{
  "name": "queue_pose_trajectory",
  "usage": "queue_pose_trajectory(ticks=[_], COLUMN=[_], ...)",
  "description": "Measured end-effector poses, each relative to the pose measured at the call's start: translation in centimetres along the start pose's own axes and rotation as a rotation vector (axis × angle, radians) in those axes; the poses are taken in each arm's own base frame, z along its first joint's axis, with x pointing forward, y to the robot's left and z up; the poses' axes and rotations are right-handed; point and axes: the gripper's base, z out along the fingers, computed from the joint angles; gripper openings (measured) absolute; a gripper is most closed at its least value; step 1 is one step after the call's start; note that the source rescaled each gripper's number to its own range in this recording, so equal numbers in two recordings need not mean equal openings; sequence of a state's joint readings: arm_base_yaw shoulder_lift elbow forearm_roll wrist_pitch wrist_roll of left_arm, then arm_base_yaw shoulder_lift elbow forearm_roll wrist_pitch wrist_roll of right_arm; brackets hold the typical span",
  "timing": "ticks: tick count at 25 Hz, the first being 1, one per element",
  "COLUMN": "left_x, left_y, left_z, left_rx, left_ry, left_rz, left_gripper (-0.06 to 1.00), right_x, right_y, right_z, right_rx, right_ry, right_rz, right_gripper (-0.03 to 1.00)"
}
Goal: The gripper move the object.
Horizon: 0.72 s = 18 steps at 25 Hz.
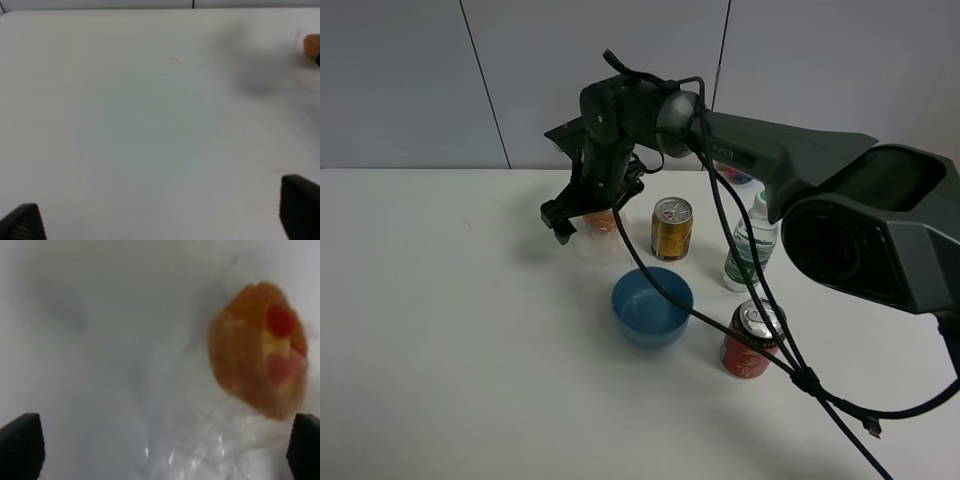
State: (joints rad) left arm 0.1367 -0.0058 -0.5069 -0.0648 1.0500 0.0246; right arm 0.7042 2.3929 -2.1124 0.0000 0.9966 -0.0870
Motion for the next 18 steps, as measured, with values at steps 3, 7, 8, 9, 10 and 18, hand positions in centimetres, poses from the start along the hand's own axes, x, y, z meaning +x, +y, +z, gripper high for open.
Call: queue_pose_trajectory(ticks=[3, 7, 8, 9, 10, 18], left_x=[0.0, 0.0, 0.0, 0.0, 0.0, 0.0], left_y=[0.0, 0.0, 0.0, 0.0, 0.0, 0.0], left_z=[0.0, 0.0, 0.0, 0.0, 0.0, 0.0], left_rx=[0.0, -0.001, -0.001, -0.001, -0.001, -0.001], left_ry=[0.0, 0.0, 0.0, 0.0, 0.0, 0.0], left_rz=[0.0, 0.0, 0.0, 0.0, 0.0, 0.0], left_gripper=[1.0, 1.0, 1.0, 1.0, 1.0, 1.0], right_x=[-0.2, -0.2, -0.2, -0.2, -0.2, 1.3], right_y=[0.4, 0.8, 0.9, 0.9, 0.9, -0.7], right_z=[-2.5, -8.7, -10.1, -11.8, -13.4, -25.4], right_rx=[-0.043, -0.094, -0.097, -0.099, -0.096, -0.01], right_ry=[0.002, 0.002, -0.011, -0.035, -0.065, -0.294], right_rz=[0.024, 0.031, 0.029, 0.02, 0.007, 0.022], right_gripper=[0.99, 0.99, 0.99, 0.99, 0.99, 0.99])
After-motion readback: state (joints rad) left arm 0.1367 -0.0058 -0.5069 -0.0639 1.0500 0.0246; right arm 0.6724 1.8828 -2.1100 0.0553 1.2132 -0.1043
